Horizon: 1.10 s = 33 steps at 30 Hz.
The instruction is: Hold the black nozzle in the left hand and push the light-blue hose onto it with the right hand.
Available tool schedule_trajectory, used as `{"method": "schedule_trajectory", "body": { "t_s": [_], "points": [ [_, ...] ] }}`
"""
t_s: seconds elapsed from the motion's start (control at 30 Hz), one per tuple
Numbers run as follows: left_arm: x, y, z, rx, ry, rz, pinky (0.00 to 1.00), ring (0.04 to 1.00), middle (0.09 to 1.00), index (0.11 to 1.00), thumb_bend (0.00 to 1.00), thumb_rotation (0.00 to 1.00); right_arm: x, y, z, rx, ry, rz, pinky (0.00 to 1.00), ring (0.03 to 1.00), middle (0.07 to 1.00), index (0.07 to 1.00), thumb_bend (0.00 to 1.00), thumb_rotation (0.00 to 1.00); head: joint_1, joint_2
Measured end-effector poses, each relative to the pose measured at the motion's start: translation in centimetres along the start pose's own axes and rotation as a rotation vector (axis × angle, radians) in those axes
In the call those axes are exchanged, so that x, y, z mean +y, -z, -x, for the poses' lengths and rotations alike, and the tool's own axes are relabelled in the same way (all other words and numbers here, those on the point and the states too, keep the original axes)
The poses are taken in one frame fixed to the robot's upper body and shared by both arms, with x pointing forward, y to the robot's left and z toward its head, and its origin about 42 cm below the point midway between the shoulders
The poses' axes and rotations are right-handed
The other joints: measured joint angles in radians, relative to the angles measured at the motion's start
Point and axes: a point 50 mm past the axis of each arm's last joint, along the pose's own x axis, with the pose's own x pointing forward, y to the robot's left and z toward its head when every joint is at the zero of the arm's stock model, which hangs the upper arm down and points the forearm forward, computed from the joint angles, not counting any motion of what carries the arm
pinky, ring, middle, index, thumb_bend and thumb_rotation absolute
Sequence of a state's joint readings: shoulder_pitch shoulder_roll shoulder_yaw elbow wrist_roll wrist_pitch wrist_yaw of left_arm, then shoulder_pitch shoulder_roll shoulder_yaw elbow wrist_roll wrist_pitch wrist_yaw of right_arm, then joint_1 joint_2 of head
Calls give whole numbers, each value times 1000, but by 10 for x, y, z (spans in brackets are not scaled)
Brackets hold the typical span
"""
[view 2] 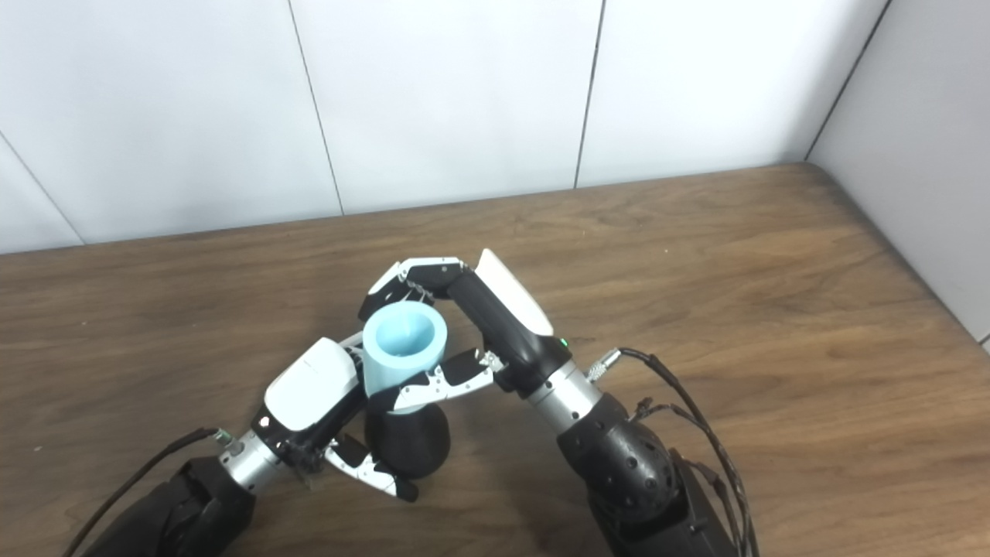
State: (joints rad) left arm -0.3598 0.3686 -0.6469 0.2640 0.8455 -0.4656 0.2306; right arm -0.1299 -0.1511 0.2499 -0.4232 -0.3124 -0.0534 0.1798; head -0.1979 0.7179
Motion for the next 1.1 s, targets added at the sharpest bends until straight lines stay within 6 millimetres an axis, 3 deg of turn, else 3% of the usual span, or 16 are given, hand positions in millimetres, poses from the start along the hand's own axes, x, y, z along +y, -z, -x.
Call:
{"method": "schedule_trajectory", "body": {
  "t_s": [1.1],
  "points": [
    [-1,-4,1,23,-2,5,848,520,458,513,521,0,0,-11,-6,12,-71,148,250,368,474,545,510,0,6,6]
  ]
}}
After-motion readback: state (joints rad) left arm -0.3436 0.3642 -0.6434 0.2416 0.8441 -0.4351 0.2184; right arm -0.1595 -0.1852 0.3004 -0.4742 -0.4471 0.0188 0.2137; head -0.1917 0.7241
